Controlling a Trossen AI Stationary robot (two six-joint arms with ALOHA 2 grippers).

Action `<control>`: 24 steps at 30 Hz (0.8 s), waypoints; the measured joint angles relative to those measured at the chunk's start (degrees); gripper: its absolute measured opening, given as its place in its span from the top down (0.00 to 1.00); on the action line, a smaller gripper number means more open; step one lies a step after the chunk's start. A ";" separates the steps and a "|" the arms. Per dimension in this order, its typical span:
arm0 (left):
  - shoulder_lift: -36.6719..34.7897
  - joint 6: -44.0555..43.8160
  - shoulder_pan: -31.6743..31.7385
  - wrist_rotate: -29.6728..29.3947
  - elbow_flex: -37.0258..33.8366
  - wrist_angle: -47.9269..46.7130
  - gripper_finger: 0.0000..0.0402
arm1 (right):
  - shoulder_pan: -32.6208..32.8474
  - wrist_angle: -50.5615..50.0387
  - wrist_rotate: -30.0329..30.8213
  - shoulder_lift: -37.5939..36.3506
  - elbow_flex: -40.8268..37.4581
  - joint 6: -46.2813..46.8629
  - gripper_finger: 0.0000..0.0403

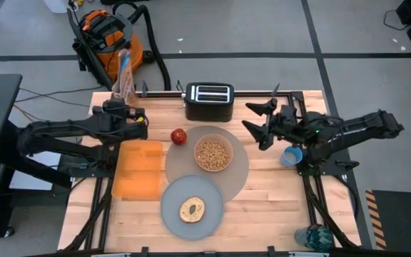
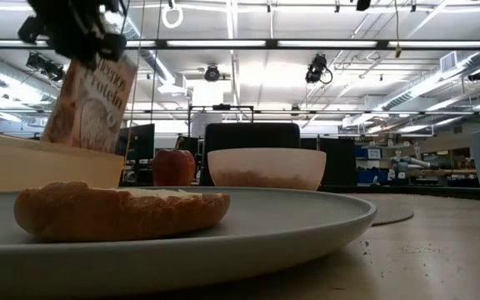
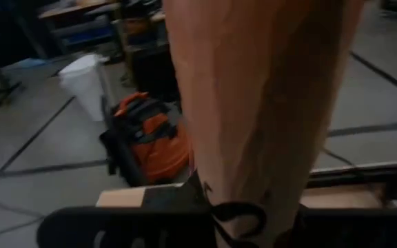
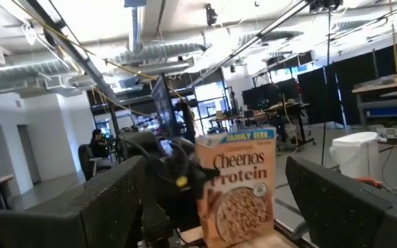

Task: Arrange a breakfast setting
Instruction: Pour the cereal into the peach bowl

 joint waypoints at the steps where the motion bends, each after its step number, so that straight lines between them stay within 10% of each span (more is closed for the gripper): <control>1: 0.00 -1.18 1.13 0.03 -1.70 1.20 0.97 | 0.42 0.04 0.37 0.92 0.84 0.00 0.10; 24: 0.02 5.29 15.24 10.99 -7.83 10.88 0.58 | 1.84 -5.12 -1.14 7.80 9.40 -0.30 0.10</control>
